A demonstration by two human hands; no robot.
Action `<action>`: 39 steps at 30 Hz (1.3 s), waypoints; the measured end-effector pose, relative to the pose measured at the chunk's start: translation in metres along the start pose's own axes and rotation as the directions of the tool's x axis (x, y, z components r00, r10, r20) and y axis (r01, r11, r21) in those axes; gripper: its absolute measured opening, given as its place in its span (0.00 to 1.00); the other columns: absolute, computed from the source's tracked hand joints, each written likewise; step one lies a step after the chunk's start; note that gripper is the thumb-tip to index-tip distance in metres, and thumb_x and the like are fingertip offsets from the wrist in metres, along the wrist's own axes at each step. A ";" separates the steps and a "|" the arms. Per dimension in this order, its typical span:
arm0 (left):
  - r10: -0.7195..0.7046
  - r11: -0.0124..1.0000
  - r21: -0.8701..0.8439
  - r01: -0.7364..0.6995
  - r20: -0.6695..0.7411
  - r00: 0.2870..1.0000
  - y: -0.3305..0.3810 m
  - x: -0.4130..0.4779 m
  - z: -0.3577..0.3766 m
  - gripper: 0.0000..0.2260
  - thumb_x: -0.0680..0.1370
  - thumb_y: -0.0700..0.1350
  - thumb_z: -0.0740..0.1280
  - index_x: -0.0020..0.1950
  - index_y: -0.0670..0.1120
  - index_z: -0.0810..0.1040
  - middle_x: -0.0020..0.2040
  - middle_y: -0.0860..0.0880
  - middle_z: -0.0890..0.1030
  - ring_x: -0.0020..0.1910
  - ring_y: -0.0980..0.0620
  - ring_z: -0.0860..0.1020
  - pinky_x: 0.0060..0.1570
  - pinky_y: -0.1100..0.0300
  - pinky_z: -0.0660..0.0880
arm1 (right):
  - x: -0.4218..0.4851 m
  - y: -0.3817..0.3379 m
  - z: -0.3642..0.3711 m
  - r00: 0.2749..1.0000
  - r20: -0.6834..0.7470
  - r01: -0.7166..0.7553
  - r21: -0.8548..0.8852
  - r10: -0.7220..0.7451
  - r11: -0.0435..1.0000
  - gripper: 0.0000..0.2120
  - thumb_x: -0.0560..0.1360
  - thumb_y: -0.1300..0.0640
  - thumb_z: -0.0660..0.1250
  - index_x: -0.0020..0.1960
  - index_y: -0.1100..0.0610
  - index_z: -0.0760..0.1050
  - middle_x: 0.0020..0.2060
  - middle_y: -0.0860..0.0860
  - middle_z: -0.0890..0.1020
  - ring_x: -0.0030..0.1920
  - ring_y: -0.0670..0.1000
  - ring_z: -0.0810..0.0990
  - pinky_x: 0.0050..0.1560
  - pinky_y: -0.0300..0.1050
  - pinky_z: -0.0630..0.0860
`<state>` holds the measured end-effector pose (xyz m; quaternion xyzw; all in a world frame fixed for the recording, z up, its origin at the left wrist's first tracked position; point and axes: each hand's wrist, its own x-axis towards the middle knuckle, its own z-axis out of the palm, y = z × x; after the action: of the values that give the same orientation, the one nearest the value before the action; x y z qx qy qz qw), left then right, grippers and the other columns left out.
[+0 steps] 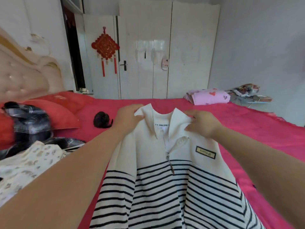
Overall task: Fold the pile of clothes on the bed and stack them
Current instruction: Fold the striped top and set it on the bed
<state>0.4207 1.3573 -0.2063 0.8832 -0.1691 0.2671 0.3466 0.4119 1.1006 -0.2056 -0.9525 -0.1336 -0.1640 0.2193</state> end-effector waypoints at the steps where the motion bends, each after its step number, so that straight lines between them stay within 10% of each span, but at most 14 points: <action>1: -0.034 0.999 0.012 0.034 0.008 0.999 -0.014 0.001 0.017 0.15 0.73 0.37 0.68 0.60 0.44 0.79 0.58 0.46 0.80 0.57 0.49 0.76 0.49 0.67 0.63 | 0.006 0.012 0.020 0.999 0.014 -0.044 0.014 0.043 0.999 0.27 0.69 0.58 0.71 0.66 0.47 0.71 0.59 0.48 0.79 0.59 0.51 0.76 0.50 0.37 0.67; 8: -0.291 0.927 0.334 0.172 0.351 0.890 -0.097 -0.036 0.119 0.32 0.78 0.50 0.64 0.77 0.48 0.52 0.75 0.44 0.60 0.73 0.45 0.60 0.69 0.51 0.60 | -0.001 0.066 0.151 0.958 0.145 -0.205 -0.264 0.249 0.942 0.30 0.73 0.47 0.66 0.73 0.43 0.58 0.69 0.53 0.67 0.68 0.58 0.65 0.63 0.54 0.66; 17: -0.496 0.805 0.593 0.037 0.637 0.590 -0.129 -0.147 0.176 0.28 0.78 0.60 0.56 0.75 0.56 0.52 0.77 0.48 0.46 0.75 0.41 0.47 0.71 0.38 0.44 | -0.095 0.109 0.240 0.843 0.471 -0.093 -0.348 0.260 0.933 0.22 0.79 0.42 0.49 0.73 0.41 0.55 0.75 0.49 0.55 0.75 0.56 0.48 0.71 0.61 0.47; 24: -0.362 0.876 0.467 0.123 0.466 0.807 -0.090 -0.183 0.130 0.28 0.78 0.58 0.58 0.76 0.53 0.54 0.77 0.49 0.54 0.75 0.49 0.54 0.72 0.48 0.54 | -0.136 0.078 0.200 0.935 0.307 -0.151 -0.101 0.175 0.983 0.21 0.78 0.46 0.57 0.71 0.44 0.63 0.73 0.50 0.63 0.74 0.50 0.57 0.73 0.51 0.56; 35: -0.538 0.839 0.447 0.311 0.596 0.595 -0.008 -0.327 0.061 0.47 0.66 0.71 0.64 0.76 0.58 0.42 0.76 0.51 0.37 0.75 0.44 0.40 0.73 0.45 0.51 | -0.286 0.011 0.144 0.912 0.392 -0.110 -0.050 0.121 0.993 0.26 0.75 0.43 0.63 0.71 0.47 0.64 0.67 0.47 0.69 0.67 0.47 0.67 0.68 0.40 0.63; 39: -0.534 0.841 0.447 0.304 0.600 0.596 0.005 -0.360 0.052 0.36 0.75 0.53 0.66 0.76 0.59 0.46 0.77 0.48 0.39 0.75 0.44 0.53 0.69 0.53 0.62 | -0.328 -0.005 0.138 0.880 0.425 -0.124 -0.226 0.212 0.966 0.32 0.72 0.37 0.61 0.73 0.40 0.56 0.72 0.47 0.60 0.73 0.50 0.57 0.73 0.52 0.55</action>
<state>0.1484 1.3578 -0.4481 0.9718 -0.0307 -0.1589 0.1713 0.1466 1.1088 -0.4422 -0.9892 -0.0803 0.0659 0.1033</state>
